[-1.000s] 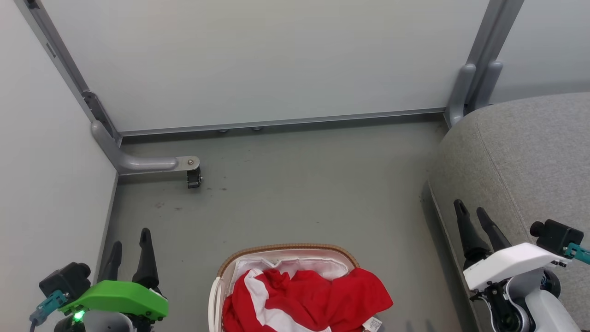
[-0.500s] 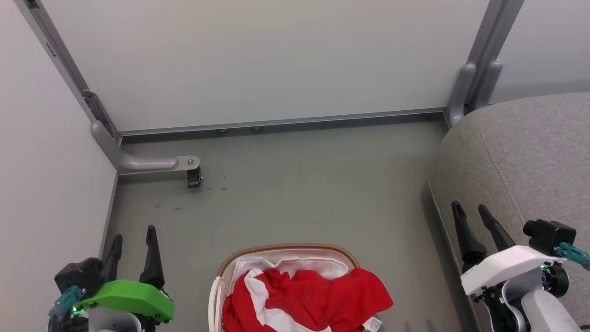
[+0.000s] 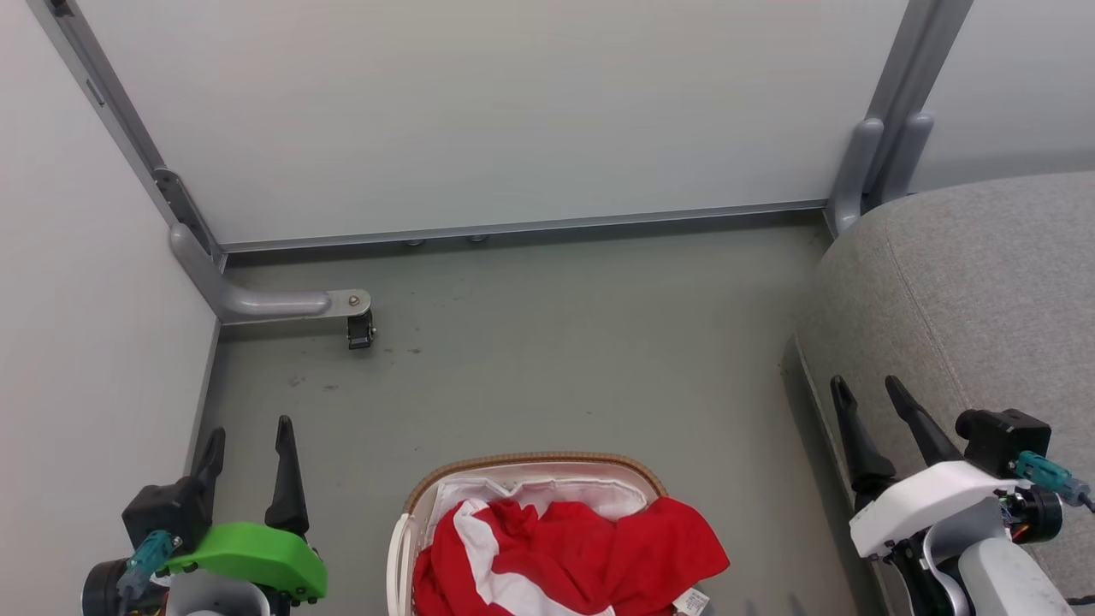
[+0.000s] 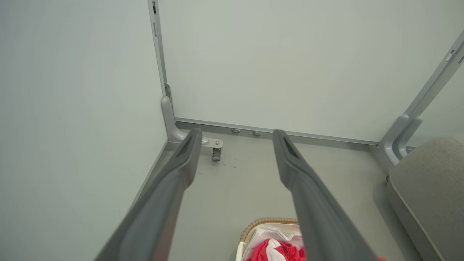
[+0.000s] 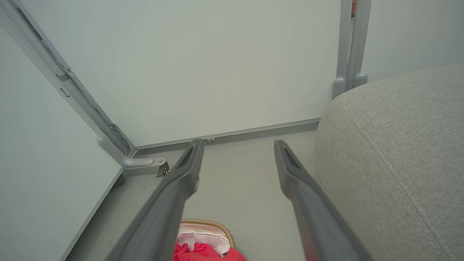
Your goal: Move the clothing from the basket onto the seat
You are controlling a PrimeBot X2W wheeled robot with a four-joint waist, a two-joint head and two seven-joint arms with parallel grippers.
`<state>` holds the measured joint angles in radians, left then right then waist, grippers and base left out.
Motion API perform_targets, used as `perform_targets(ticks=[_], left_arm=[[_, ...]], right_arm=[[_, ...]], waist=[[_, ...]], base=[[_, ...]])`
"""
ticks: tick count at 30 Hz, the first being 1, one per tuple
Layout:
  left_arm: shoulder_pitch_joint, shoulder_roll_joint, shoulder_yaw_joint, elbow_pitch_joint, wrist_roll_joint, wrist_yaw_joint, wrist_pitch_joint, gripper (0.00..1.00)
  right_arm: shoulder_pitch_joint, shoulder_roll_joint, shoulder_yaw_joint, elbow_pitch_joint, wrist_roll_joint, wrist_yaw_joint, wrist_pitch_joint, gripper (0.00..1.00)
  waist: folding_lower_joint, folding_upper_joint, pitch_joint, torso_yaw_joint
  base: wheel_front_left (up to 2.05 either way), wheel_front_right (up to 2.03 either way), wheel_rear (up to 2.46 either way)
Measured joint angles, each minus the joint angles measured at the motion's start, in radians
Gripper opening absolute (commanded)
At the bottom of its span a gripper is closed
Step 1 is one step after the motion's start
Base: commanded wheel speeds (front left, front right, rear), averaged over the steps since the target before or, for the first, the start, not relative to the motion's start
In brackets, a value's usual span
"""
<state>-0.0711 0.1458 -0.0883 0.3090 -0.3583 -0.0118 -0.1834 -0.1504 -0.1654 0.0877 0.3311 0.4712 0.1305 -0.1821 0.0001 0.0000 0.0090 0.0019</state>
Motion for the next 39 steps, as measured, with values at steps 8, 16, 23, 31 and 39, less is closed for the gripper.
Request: perform_targets(ticks=[8,16,23,31,39], left_arm=[[0.018,-0.009,0.014,-0.007,0.058,0.002,-0.016,1.0],[0.027,-0.021,0.026,-0.009,0.131,-0.007,-0.034,1.0],[0.029,-0.043,0.023,-0.004,0.179,-0.034,-0.047,1.0],[-0.034,-0.069,-0.008,0.024,0.249,-0.06,-0.062,1.0],[-0.127,-0.08,-0.072,0.14,0.301,-0.099,-0.075,1.0]], right_arm=[[0.003,-0.002,0.001,0.005,-0.07,0.0,-0.018,1.0],[0.014,-0.004,-0.001,0.014,-0.133,0.0,-0.032,1.0],[0.016,-0.006,0.002,0.011,-0.178,0.0,-0.048,1.0],[-0.04,-0.003,0.017,-0.018,-0.237,0.0,-0.063,1.0],[-0.113,0.002,0.028,-0.032,-0.297,0.0,-0.076,1.0]], waist=[[0.0,0.0,-0.003,0.001],[0.0,0.0,0.003,-0.001],[0.0,0.0,0.032,-0.006],[0.0,0.0,0.126,-0.027],[0.0,0.0,0.248,-0.065]], base=[[0.0,0.0,0.0],[0.0,0.0,0.0],[0.0,0.0,0.0],[0.0,0.0,0.0],[0.0,0.0,0.0]])
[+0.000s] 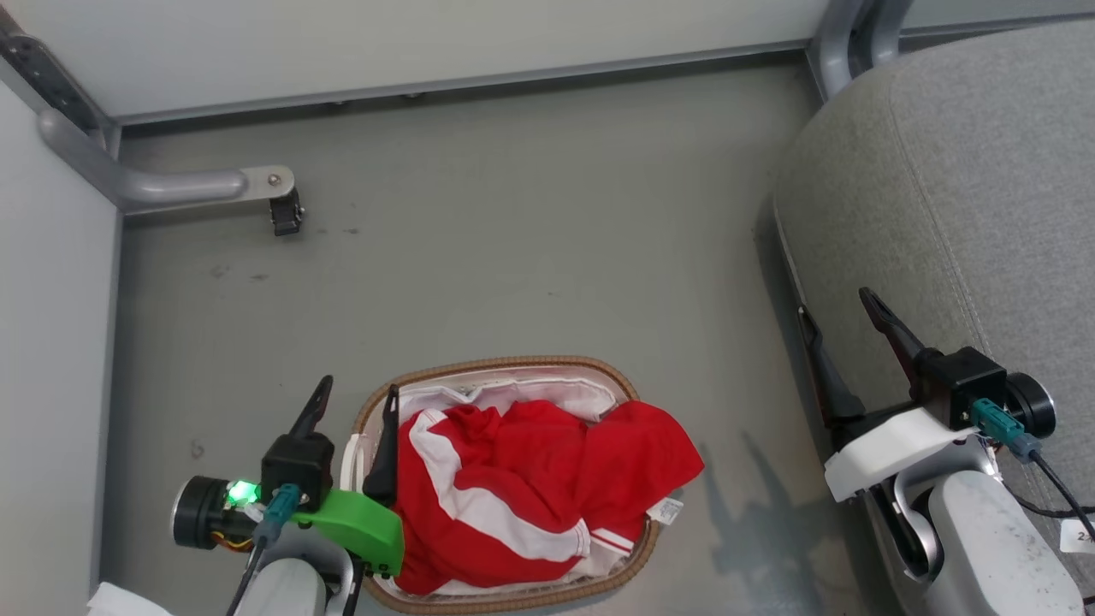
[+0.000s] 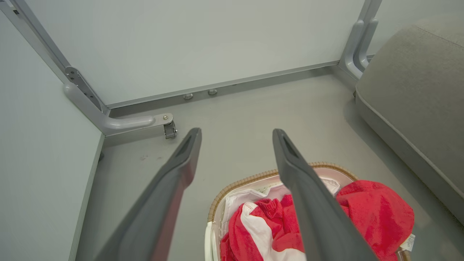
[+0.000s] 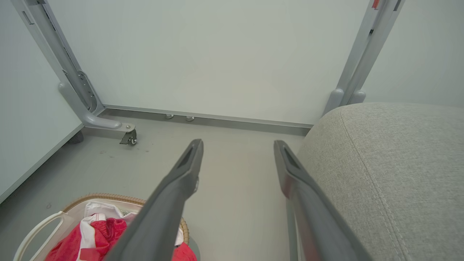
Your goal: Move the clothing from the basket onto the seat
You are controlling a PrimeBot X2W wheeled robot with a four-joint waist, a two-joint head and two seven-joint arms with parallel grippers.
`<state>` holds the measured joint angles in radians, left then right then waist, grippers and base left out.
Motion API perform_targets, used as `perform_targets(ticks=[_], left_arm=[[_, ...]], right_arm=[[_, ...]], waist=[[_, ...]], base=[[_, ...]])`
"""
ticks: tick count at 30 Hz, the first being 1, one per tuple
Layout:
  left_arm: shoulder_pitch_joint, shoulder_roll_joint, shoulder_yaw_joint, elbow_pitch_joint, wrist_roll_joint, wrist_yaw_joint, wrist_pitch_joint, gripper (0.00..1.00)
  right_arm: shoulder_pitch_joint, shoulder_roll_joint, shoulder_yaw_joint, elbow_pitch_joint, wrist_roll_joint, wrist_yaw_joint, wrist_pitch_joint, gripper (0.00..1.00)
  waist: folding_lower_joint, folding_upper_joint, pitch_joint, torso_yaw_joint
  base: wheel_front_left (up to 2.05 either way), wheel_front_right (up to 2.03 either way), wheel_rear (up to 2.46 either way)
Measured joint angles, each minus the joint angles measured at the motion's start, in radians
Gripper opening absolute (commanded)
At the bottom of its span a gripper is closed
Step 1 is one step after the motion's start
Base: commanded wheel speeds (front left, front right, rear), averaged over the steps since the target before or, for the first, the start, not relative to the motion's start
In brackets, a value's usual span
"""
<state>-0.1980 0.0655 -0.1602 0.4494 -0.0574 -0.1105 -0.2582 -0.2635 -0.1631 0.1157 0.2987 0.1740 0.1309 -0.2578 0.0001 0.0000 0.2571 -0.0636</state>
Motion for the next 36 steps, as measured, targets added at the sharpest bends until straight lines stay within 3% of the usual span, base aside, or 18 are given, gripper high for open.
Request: perform_targets(ticks=[22,36], left_arm=[[-0.186,0.01,-0.173,0.295,-0.049,-0.018,-0.006,1.0],[-0.291,0.019,-0.116,0.432,-0.072,-0.018,-0.006,1.0]], right_arm=[[-0.053,0.01,0.004,-0.032,-0.027,0.0,-0.004,1.0],[-0.049,-0.007,0.005,-0.03,-0.032,0.0,-0.004,1.0]], waist=[[0.0,0.0,0.304,-0.102],[0.0,0.0,0.435,-0.136]], base=[[0.0,0.0,0.0],[0.0,0.0,0.0]])
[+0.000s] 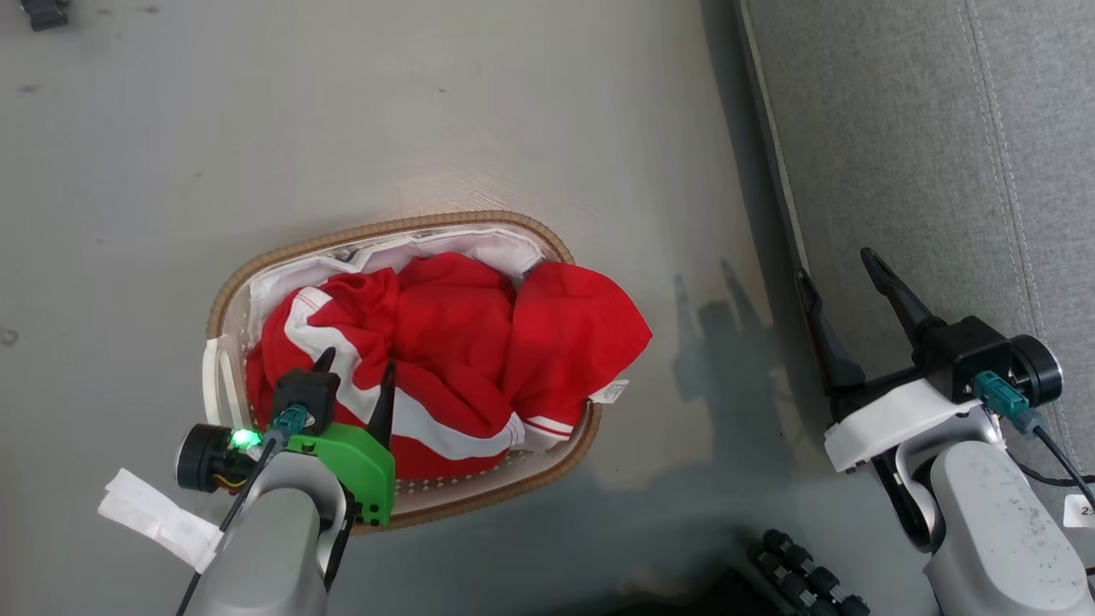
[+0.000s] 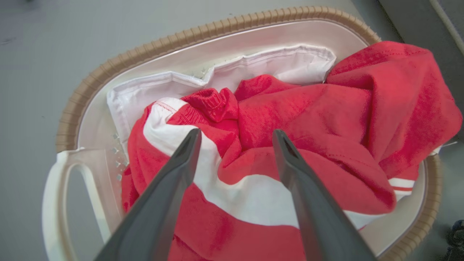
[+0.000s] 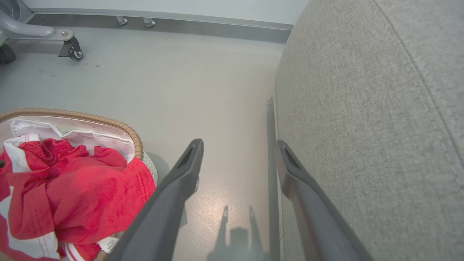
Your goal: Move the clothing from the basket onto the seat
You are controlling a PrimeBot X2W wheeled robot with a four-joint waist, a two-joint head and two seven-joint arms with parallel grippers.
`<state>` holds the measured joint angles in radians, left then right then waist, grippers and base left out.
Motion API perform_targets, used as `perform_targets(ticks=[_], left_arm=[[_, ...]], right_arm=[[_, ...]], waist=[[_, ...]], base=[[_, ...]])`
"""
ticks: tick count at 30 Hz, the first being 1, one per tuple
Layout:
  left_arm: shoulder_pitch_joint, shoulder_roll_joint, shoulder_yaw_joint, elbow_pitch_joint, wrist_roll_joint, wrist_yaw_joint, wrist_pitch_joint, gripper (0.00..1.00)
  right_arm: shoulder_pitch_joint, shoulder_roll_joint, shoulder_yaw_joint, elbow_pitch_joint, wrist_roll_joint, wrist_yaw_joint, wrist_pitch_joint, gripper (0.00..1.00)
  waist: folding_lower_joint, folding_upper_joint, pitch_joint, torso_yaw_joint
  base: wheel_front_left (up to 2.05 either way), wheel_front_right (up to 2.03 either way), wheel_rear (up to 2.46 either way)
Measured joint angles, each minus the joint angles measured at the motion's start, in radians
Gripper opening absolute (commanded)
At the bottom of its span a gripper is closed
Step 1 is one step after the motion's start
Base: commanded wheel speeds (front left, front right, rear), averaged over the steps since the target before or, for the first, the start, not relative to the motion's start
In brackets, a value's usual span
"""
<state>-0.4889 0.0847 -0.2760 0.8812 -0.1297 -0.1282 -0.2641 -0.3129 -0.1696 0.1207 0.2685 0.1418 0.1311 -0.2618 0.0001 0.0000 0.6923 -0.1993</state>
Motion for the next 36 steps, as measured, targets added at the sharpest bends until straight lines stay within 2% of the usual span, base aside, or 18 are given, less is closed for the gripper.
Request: perform_targets(ticks=[8,18,25,36], left_arm=[[-0.069,0.002,0.039,0.131,-0.01,0.018,0.0,1.0],[-0.166,0.008,0.039,0.229,-0.03,0.008,0.0,1.0],[-0.217,-0.002,-0.011,0.318,-0.04,0.0,-0.001,1.0],[-0.268,-0.007,-0.078,0.376,-0.054,-0.001,-0.001,1.0]], right_arm=[[0.0,0.003,0.017,0.008,0.025,0.0,0.0,1.0],[0.001,0.019,0.018,0.006,0.035,0.0,0.0,1.0],[-0.001,0.034,0.023,0.0,0.035,0.0,0.0,1.0],[-0.006,0.039,0.023,-0.007,0.031,0.0,0.0,1.0]], waist=[[0.0,0.0,0.056,-0.021],[0.0,0.0,0.129,-0.041],[0.0,0.0,0.169,-0.046],[0.0,0.0,0.201,-0.039]], base=[[0.0,0.0,0.0],[0.0,0.0,0.0],[0.0,0.0,0.0],[0.0,0.0,0.0]])
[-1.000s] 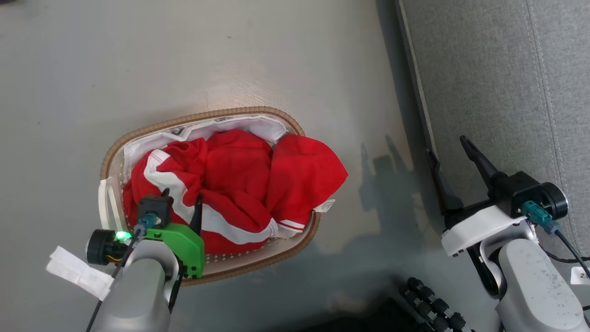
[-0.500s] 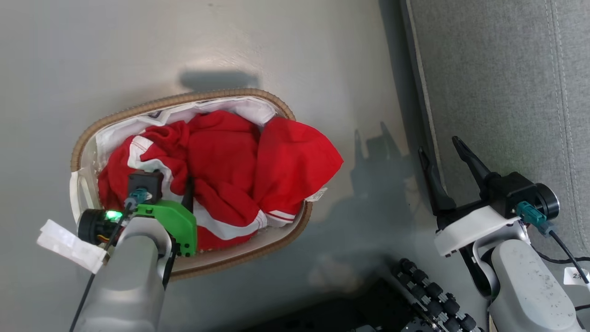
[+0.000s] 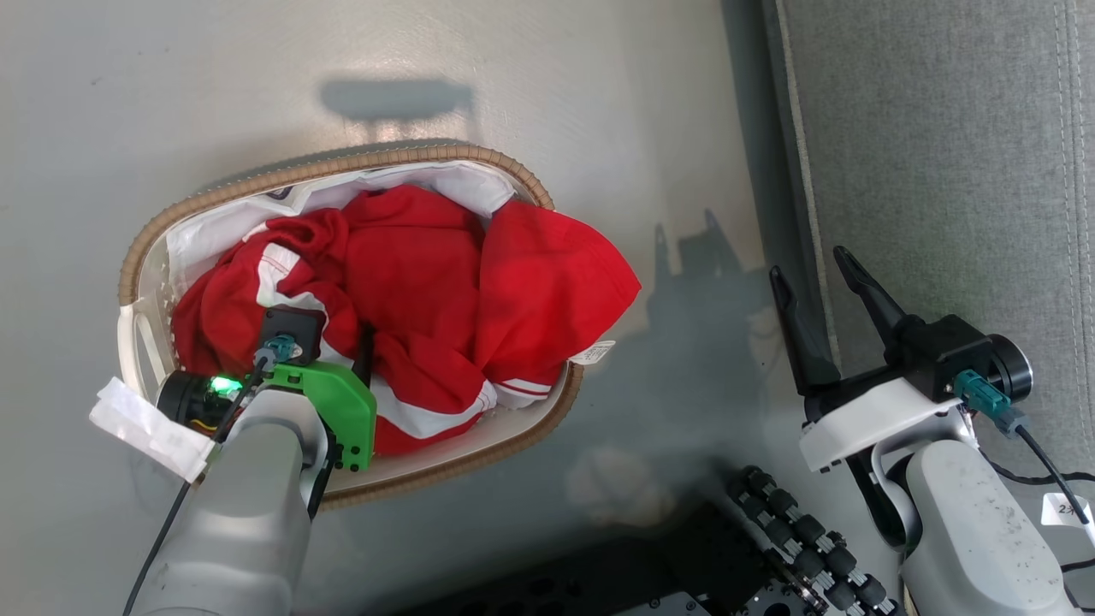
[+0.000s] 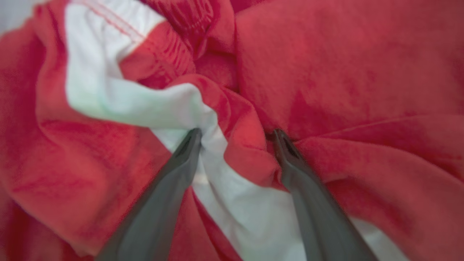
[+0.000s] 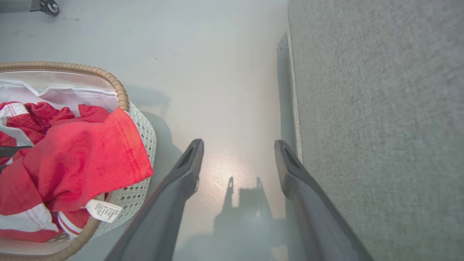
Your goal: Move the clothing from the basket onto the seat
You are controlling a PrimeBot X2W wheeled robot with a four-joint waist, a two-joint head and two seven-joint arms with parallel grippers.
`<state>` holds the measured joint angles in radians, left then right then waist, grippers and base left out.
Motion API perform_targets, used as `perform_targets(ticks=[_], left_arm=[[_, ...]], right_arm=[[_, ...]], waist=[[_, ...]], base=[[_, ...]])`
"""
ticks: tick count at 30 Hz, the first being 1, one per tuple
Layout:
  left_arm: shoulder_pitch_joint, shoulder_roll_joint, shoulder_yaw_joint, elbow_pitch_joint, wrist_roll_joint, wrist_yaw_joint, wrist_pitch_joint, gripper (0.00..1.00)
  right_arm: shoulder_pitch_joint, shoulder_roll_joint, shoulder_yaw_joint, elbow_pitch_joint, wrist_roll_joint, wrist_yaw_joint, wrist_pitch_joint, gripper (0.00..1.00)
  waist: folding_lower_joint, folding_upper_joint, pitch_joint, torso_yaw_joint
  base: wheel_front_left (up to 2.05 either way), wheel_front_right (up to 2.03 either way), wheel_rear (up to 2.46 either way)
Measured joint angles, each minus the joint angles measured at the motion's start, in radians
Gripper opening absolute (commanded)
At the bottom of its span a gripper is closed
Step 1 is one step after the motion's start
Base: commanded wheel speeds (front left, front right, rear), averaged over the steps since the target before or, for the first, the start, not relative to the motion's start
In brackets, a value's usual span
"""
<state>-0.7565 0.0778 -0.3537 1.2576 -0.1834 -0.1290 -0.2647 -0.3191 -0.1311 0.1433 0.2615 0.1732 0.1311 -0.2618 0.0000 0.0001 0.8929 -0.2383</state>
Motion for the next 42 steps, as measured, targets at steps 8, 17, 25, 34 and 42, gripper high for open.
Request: perform_targets(ticks=[8,17,25,34,42], left_arm=[[-0.022,0.004,-0.04,0.018,-0.009,0.0,0.012,0.07],[-0.012,0.003,-0.045,0.025,-0.063,0.0,0.008,0.0],[0.085,0.022,-0.016,-0.097,-0.083,0.007,0.002,0.0],[0.233,0.018,0.034,-0.248,-0.098,0.011,0.001,0.0],[0.347,-0.001,0.058,-0.381,-0.084,0.006,0.001,0.0]], right_arm=[[0.0,0.002,0.003,-0.006,-0.001,0.0,0.0,1.0],[-0.02,0.015,0.007,-0.003,0.002,0.0,0.0,1.0],[-0.04,0.028,0.023,-0.002,0.014,0.0,0.0,1.0],[-0.036,0.029,0.031,0.001,0.036,0.0,0.0,1.0],[-0.003,0.031,0.047,0.006,0.047,0.0,0.0,1.0]], waist=[[0.0,0.0,0.013,0.0],[0.0,0.0,-0.022,-0.006],[0.0,0.0,-0.119,-0.017],[0.0,0.0,-0.266,-0.01],[-0.0001,0.0,-0.409,0.018]], base=[[0.0,0.0,0.0],[0.0,0.0,0.0],[0.0,0.0,0.0],[0.0,0.0,0.0],[0.0,0.0,0.0]])
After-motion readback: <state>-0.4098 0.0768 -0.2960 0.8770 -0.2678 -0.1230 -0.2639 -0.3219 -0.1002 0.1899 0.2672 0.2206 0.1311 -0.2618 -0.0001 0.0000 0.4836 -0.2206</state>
